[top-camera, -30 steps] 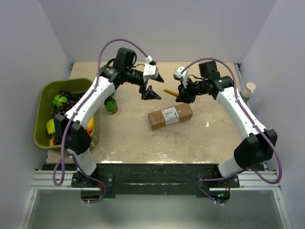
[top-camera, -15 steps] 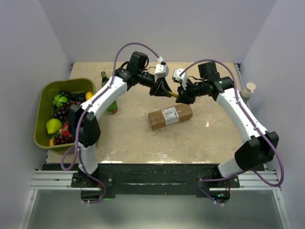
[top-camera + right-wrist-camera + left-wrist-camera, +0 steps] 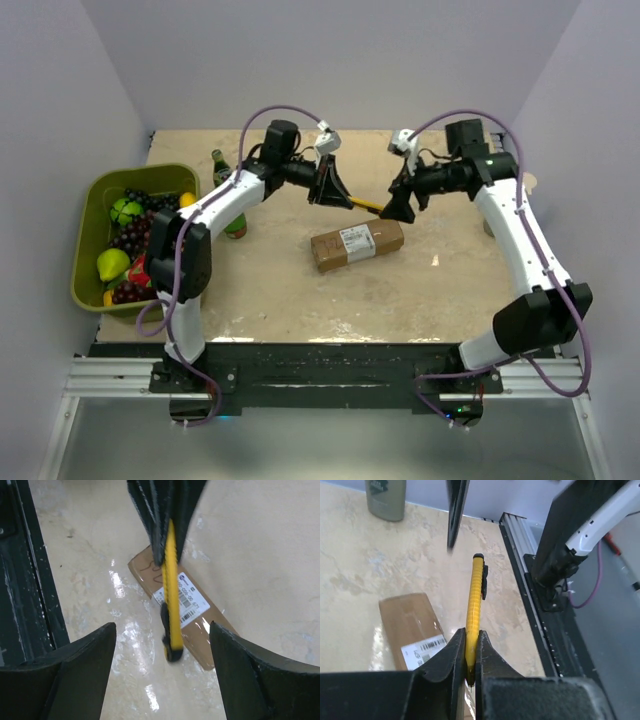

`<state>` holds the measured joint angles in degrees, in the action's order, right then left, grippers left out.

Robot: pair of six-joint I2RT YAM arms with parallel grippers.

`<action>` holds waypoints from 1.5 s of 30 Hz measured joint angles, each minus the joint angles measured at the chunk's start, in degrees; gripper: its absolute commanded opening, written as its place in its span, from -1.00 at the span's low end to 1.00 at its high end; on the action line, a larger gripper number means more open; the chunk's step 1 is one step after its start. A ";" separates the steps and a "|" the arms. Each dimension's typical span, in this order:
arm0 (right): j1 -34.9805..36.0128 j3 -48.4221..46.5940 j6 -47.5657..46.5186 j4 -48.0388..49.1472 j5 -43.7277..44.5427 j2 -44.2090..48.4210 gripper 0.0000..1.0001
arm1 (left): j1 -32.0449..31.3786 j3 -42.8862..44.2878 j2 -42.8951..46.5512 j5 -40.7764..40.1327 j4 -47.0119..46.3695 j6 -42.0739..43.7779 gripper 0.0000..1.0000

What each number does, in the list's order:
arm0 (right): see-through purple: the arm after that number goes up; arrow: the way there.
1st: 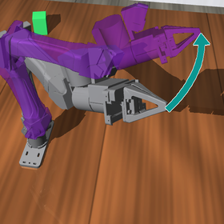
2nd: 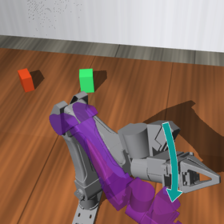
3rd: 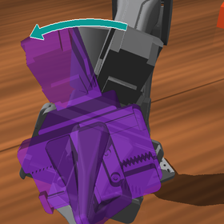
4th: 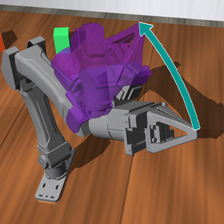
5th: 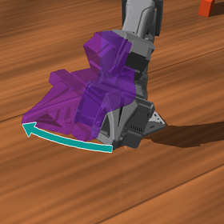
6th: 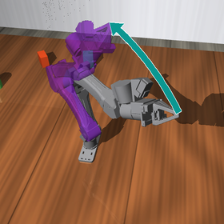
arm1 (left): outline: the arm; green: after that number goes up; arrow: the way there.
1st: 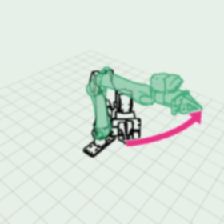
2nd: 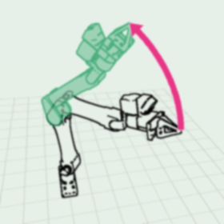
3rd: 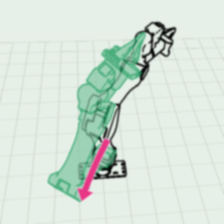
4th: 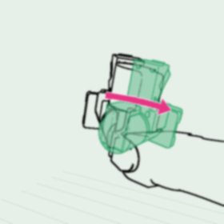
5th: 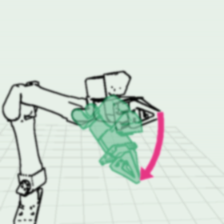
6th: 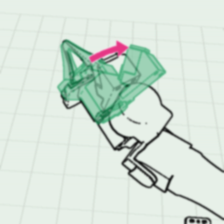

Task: Unpack the express box
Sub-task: Pick up the knife from the center of the board.

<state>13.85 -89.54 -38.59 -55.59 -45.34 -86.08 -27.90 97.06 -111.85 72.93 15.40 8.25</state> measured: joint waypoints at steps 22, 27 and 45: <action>-9.03 2.05 8.70 1.07 -14.23 -0.31 0.40 | 2.36 -14.80 2.34 7.10 -47.47 -43.69 -1.00; -8.13 2.25 12.31 4.85 -13.84 -0.52 0.35 | 2.19 -14.80 2.34 6.97 -47.30 -43.69 -1.00; -4.35 4.50 21.49 10.99 -0.15 1.22 0.22 | 1.86 -14.80 2.32 2.54 -43.85 -41.66 -1.00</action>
<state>9.50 -85.03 -17.10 -44.60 -45.50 -84.86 -26.04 82.26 -109.54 75.46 -28.45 -33.41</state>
